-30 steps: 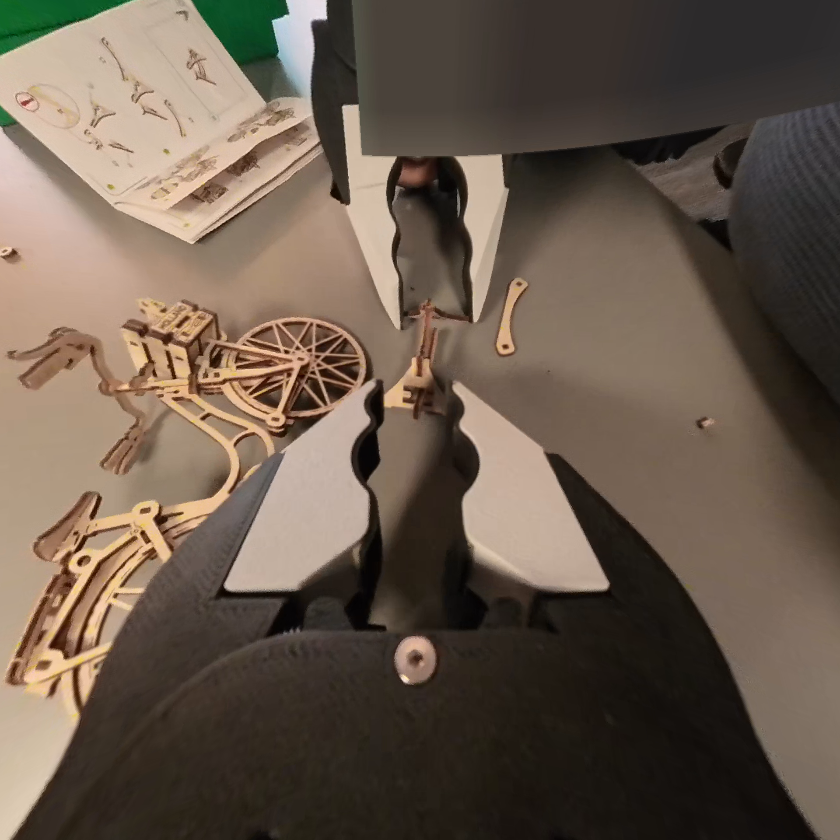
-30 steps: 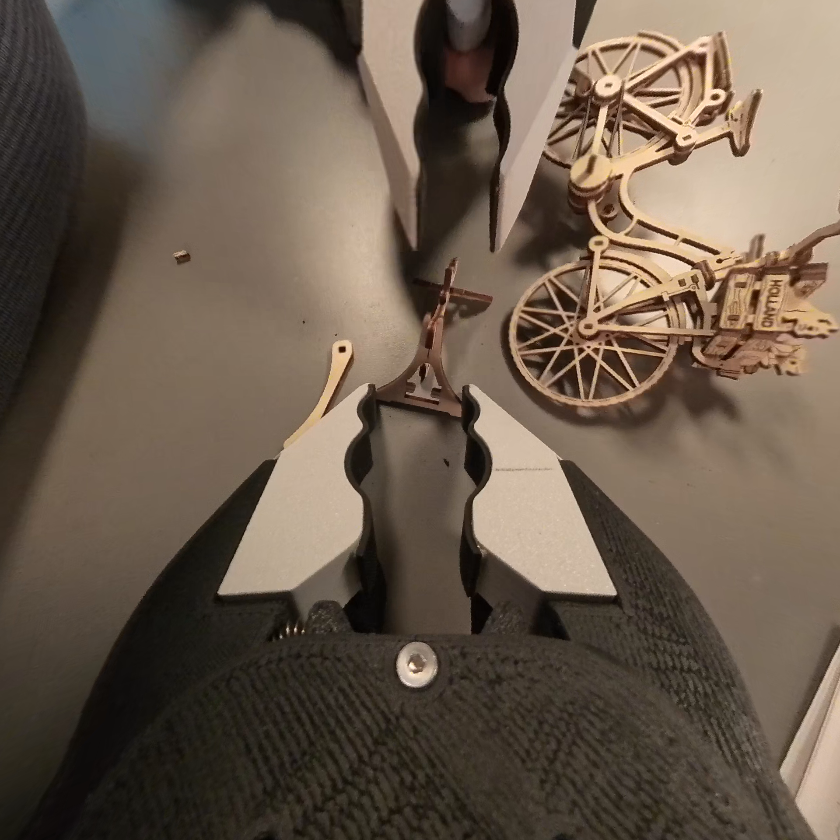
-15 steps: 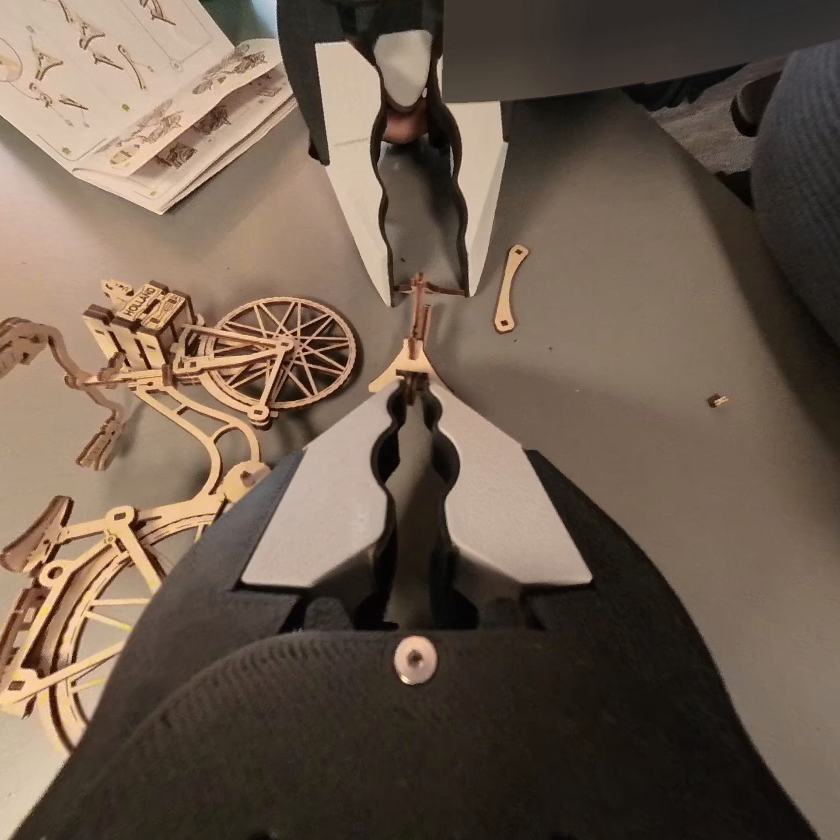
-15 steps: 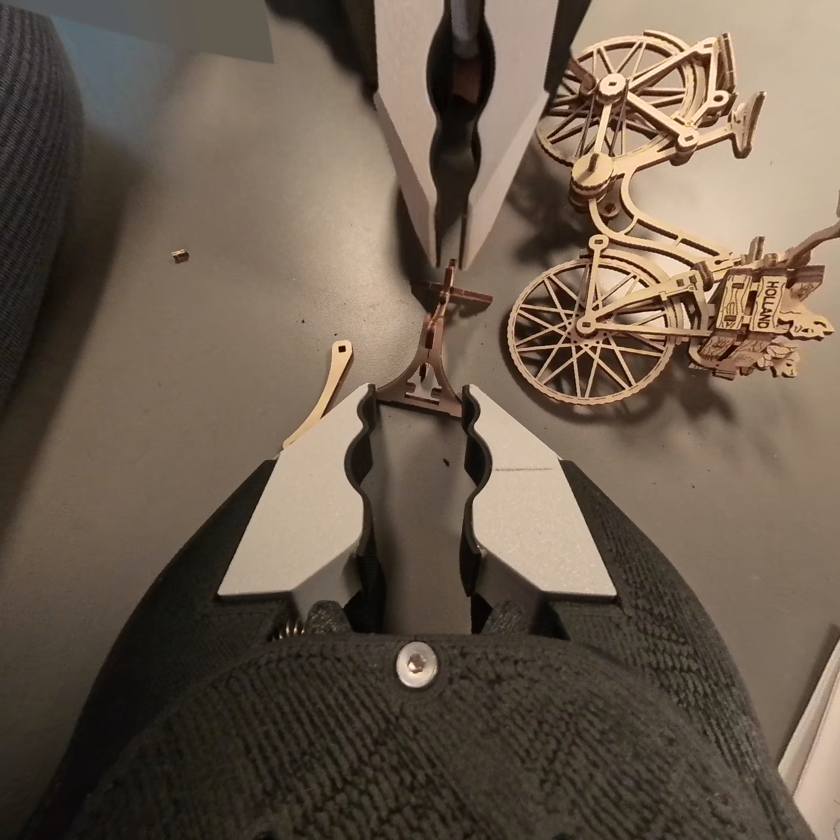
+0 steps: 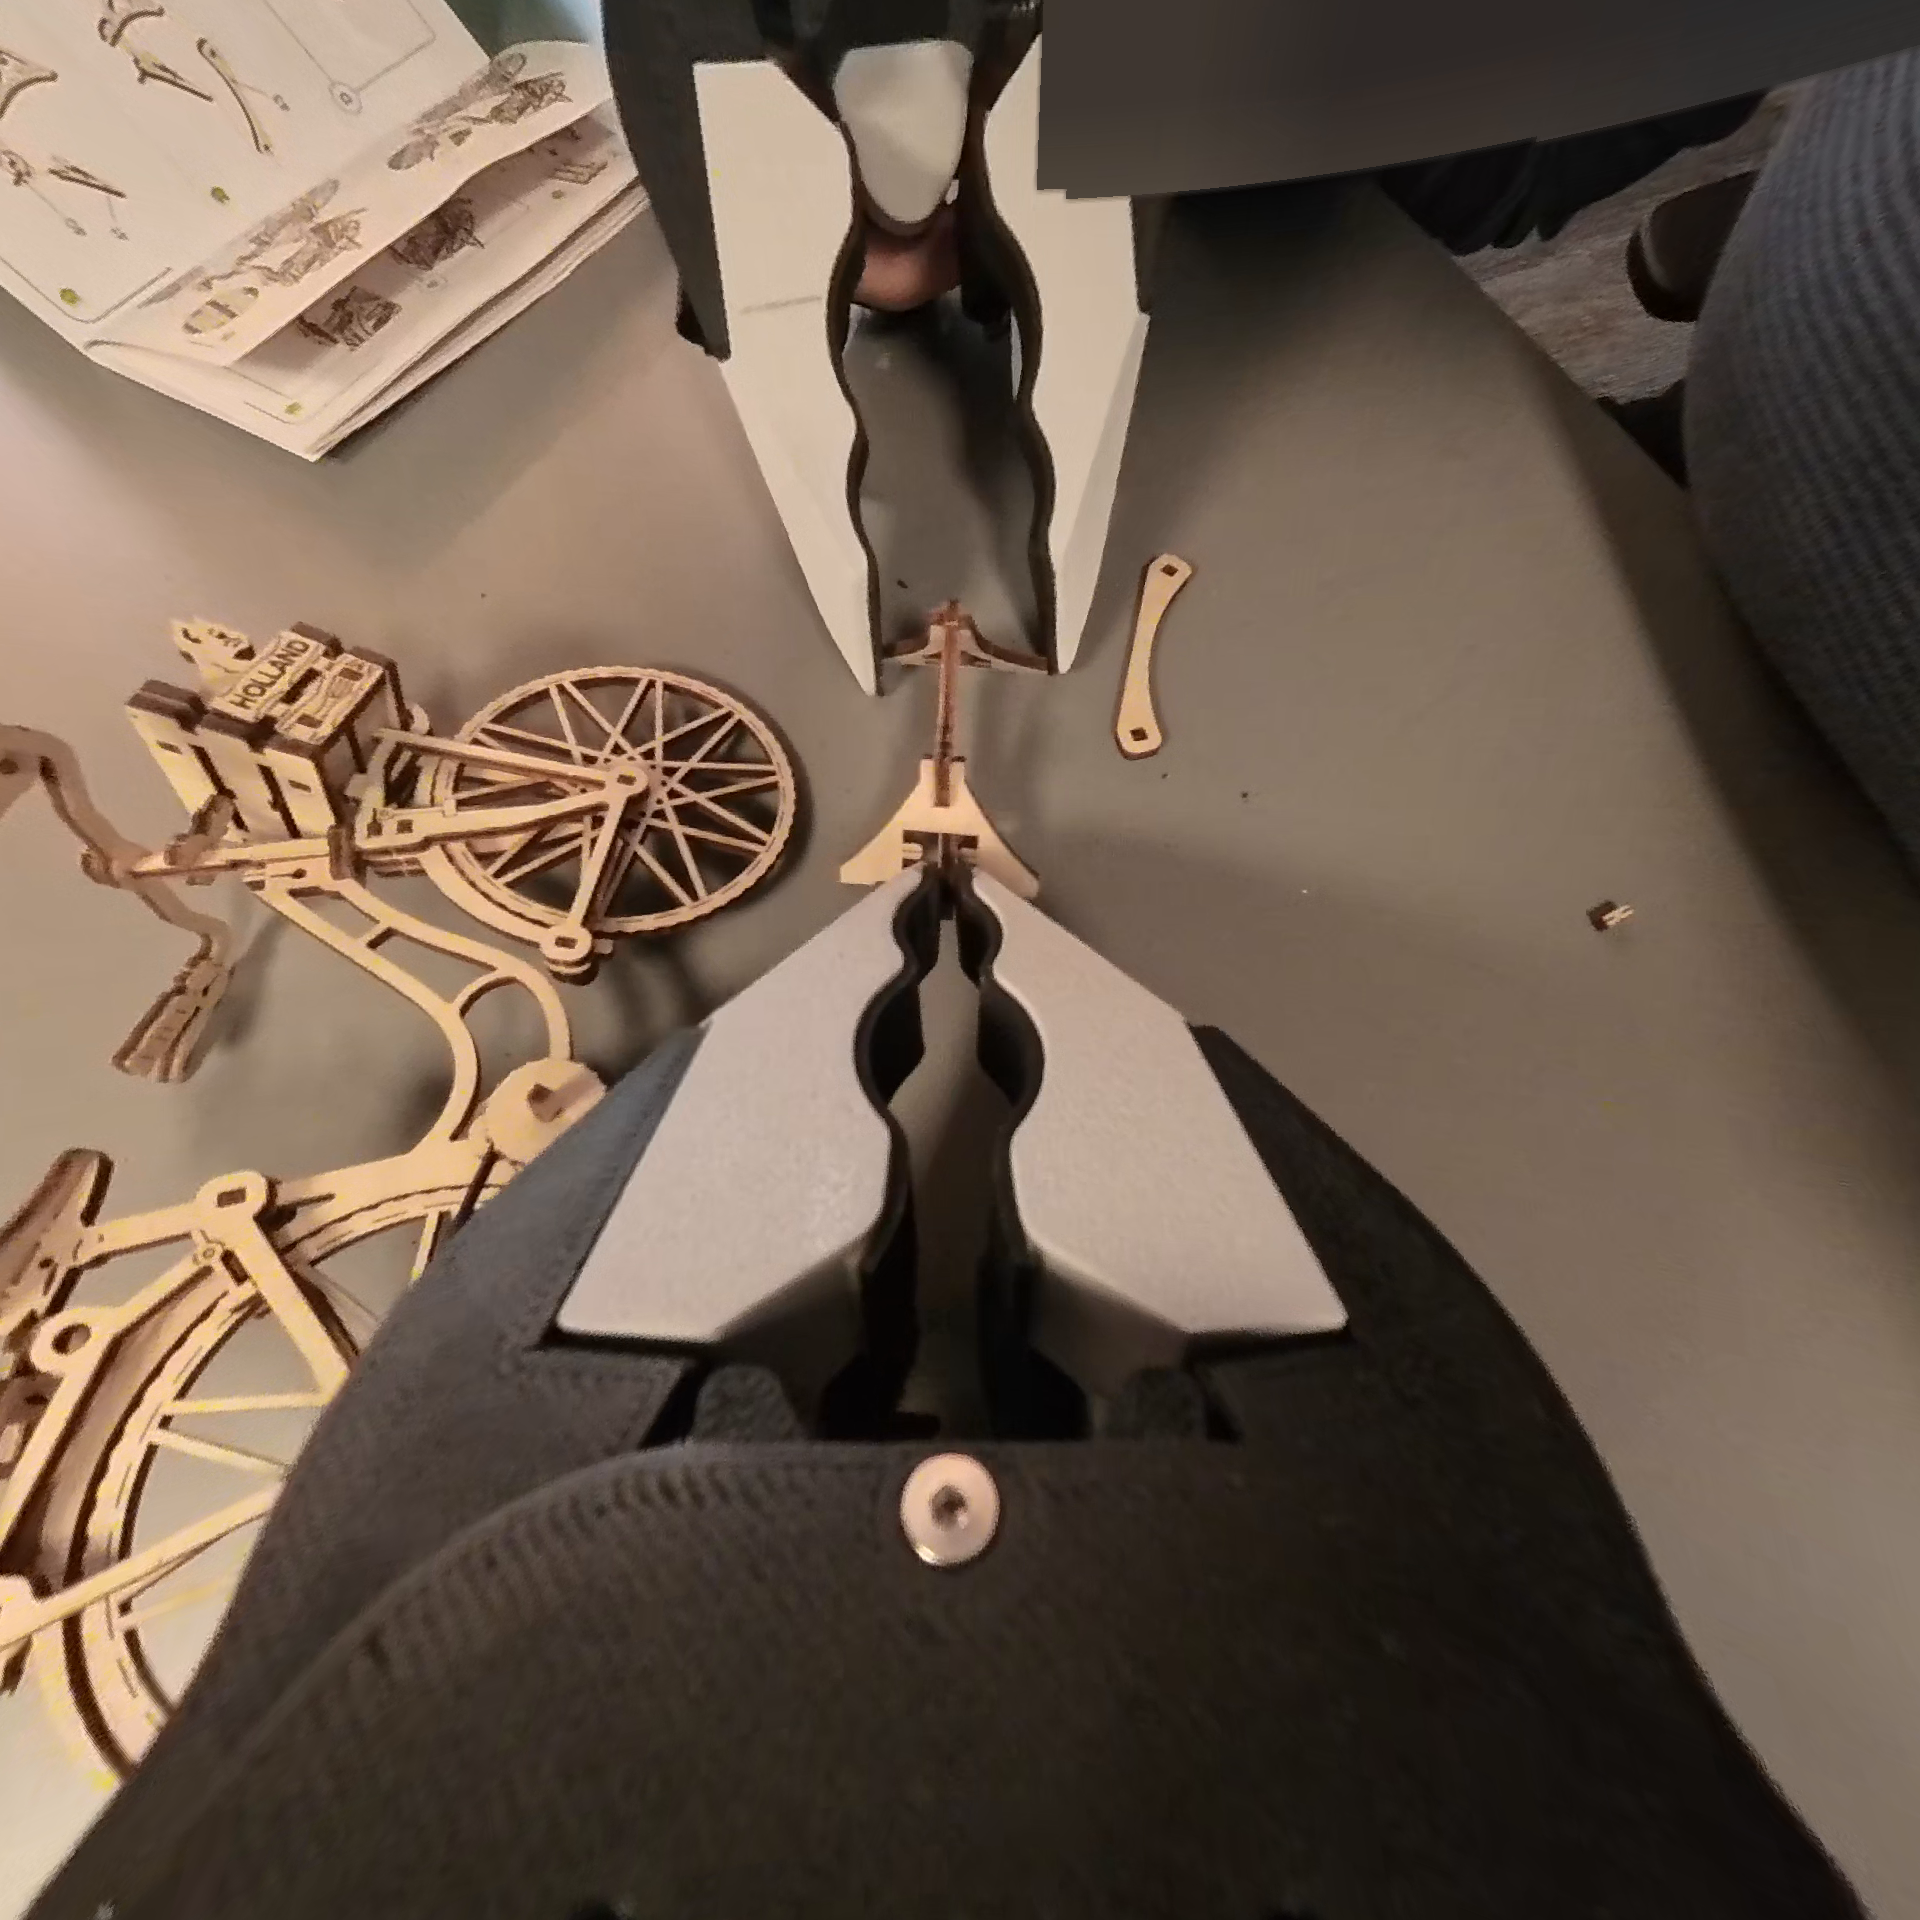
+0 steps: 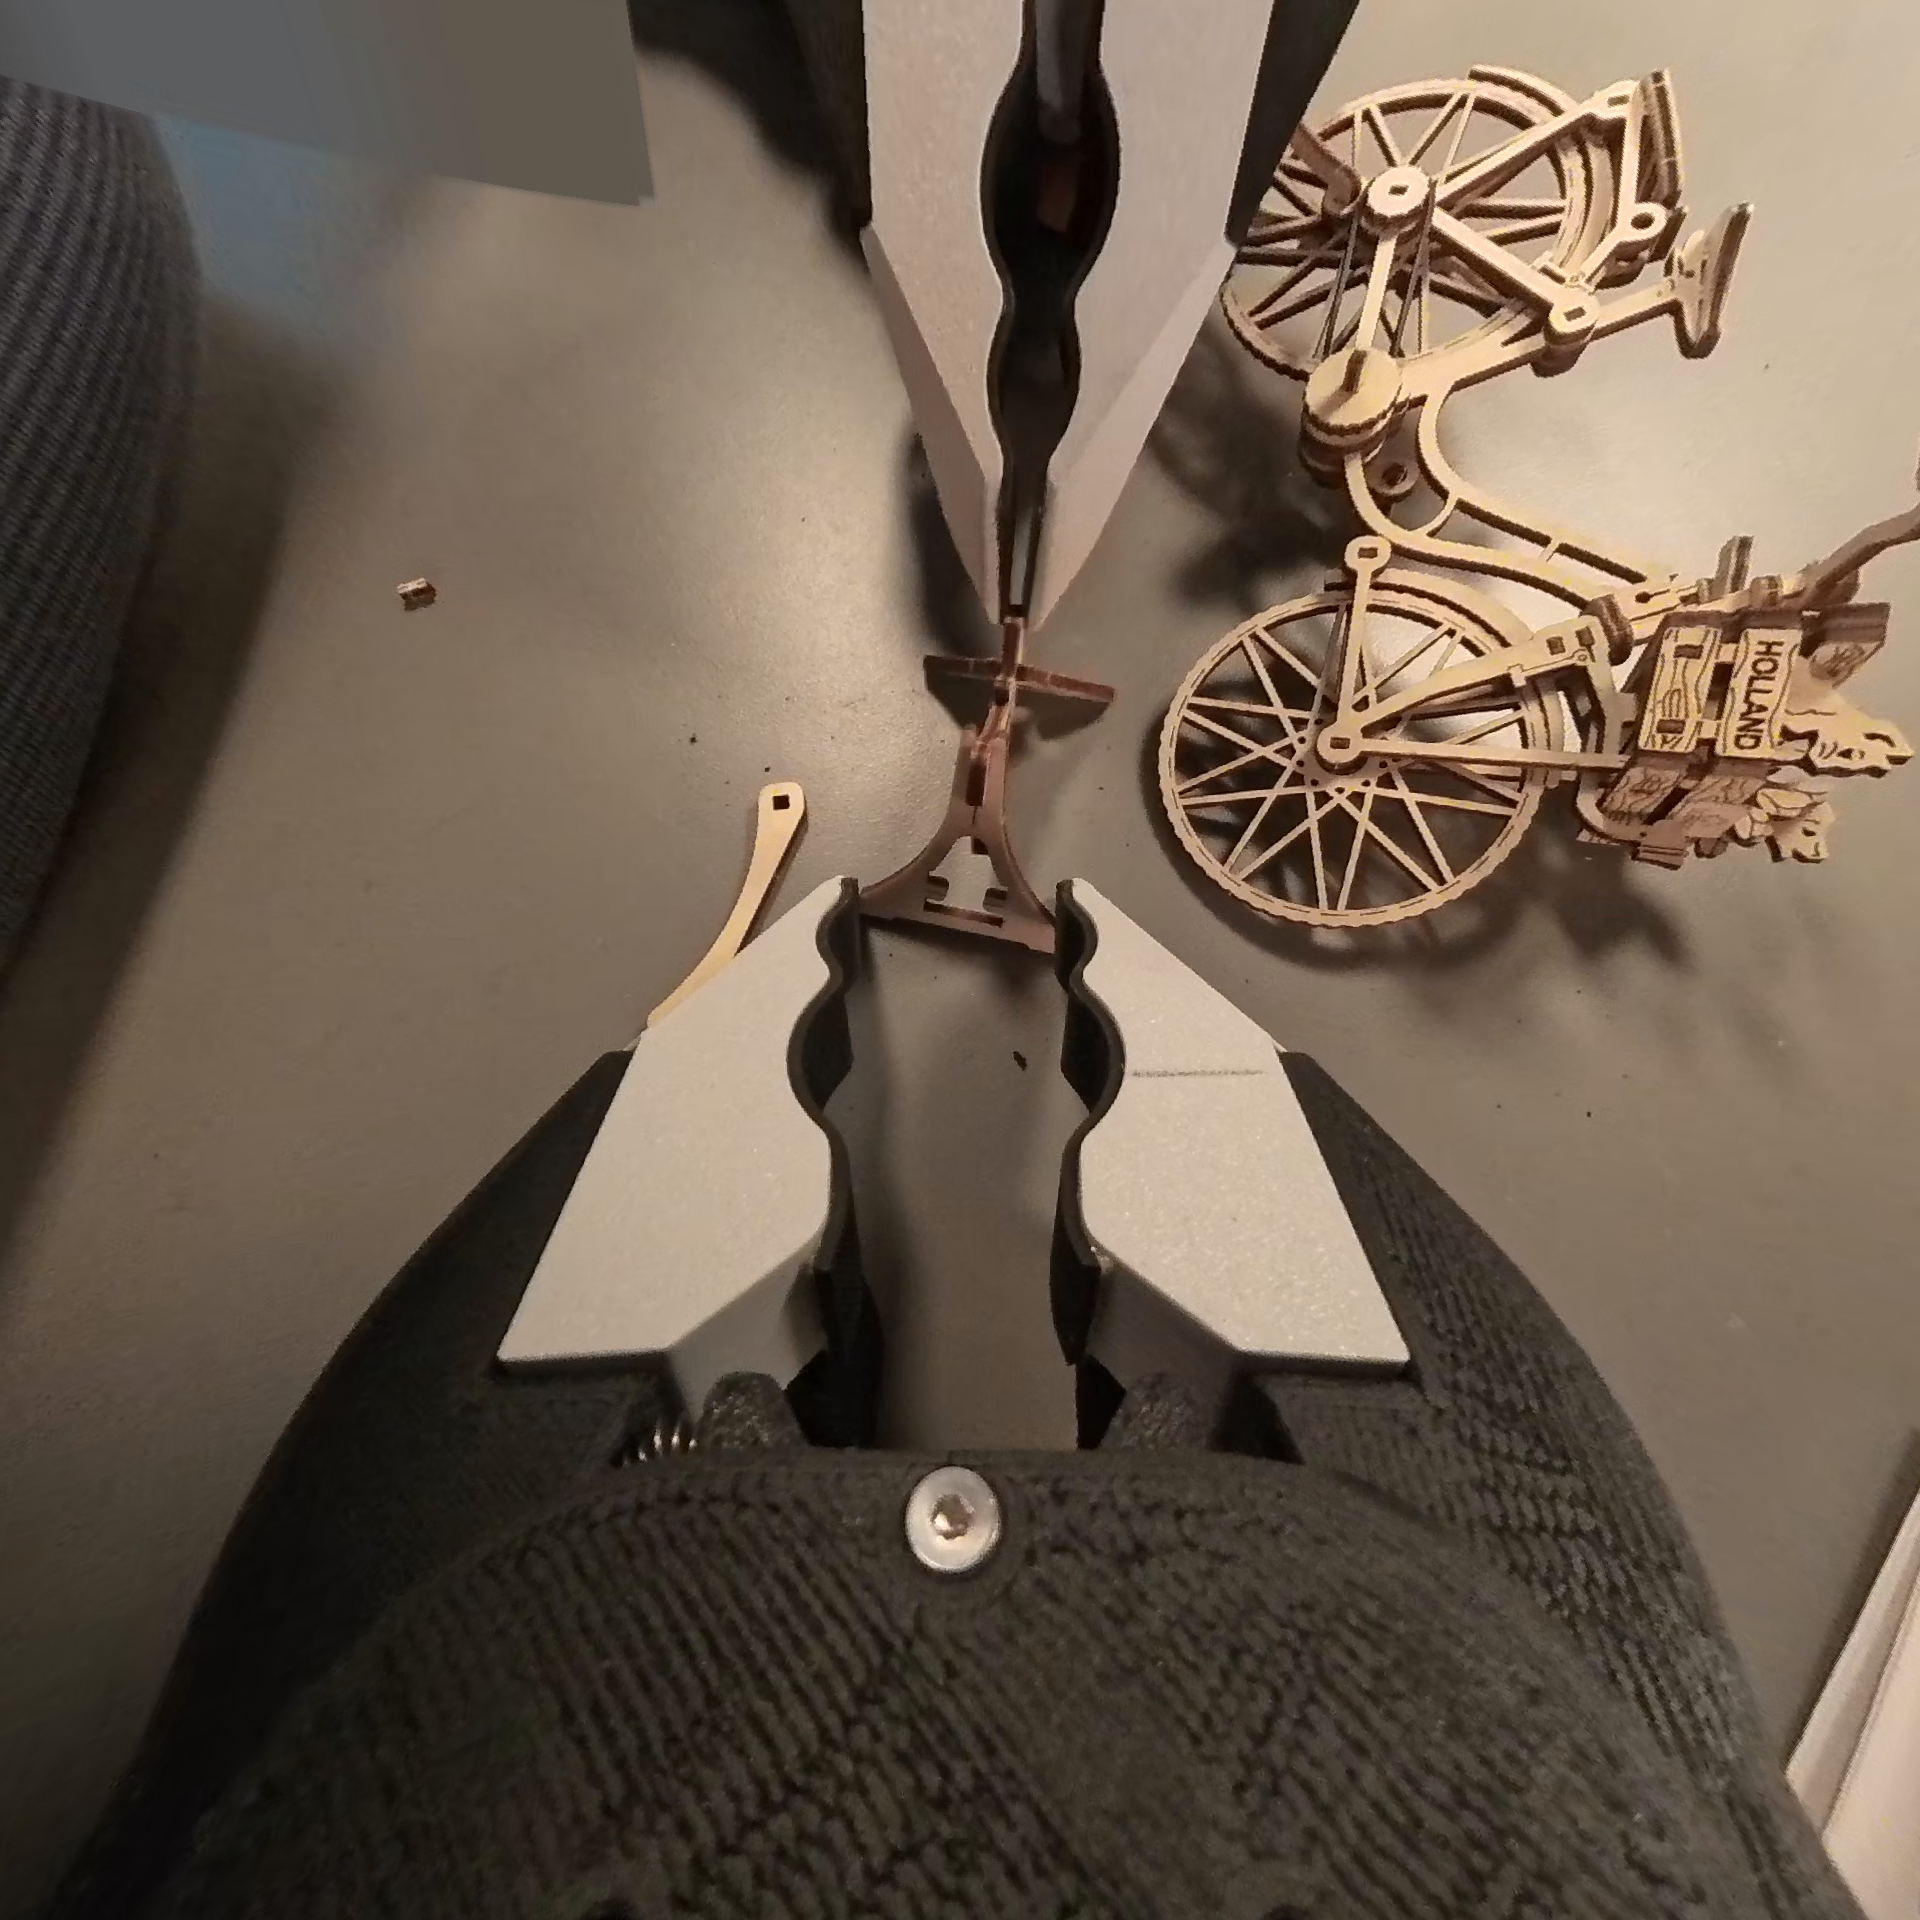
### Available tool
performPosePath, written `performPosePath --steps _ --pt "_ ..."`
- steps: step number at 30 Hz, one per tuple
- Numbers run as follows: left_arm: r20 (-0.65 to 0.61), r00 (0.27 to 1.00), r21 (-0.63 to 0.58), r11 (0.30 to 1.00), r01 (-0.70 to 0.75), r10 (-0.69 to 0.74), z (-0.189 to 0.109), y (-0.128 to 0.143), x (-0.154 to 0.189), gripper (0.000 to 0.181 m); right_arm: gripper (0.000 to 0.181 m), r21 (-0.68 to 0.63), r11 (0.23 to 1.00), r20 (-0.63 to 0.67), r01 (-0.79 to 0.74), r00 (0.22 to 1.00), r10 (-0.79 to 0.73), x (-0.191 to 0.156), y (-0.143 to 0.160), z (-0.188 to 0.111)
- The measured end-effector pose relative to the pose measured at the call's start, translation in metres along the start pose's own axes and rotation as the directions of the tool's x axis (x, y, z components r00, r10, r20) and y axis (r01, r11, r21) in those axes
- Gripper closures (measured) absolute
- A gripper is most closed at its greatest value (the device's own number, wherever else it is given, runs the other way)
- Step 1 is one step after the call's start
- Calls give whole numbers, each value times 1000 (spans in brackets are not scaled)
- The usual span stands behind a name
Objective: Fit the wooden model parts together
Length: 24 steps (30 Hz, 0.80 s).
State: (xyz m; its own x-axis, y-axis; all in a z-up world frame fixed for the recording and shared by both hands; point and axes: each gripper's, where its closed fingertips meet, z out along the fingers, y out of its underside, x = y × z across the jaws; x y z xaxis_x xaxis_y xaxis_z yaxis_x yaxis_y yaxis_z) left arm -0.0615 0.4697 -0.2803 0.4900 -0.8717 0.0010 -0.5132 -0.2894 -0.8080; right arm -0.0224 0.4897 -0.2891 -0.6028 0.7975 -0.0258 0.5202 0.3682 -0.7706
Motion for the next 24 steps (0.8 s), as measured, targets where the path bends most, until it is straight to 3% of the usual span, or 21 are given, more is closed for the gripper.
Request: performPosePath --steps 12,24 --pt "-60 998 -4 1000 11 -11 4 -3 4 179 146 2 1000 25 0 1000 0 -4 -2 2" --pt "-44 999 -2 1000 -15 15 6 -4 4 179 147 3 1000 35 -7 999 7 -4 -3 2"
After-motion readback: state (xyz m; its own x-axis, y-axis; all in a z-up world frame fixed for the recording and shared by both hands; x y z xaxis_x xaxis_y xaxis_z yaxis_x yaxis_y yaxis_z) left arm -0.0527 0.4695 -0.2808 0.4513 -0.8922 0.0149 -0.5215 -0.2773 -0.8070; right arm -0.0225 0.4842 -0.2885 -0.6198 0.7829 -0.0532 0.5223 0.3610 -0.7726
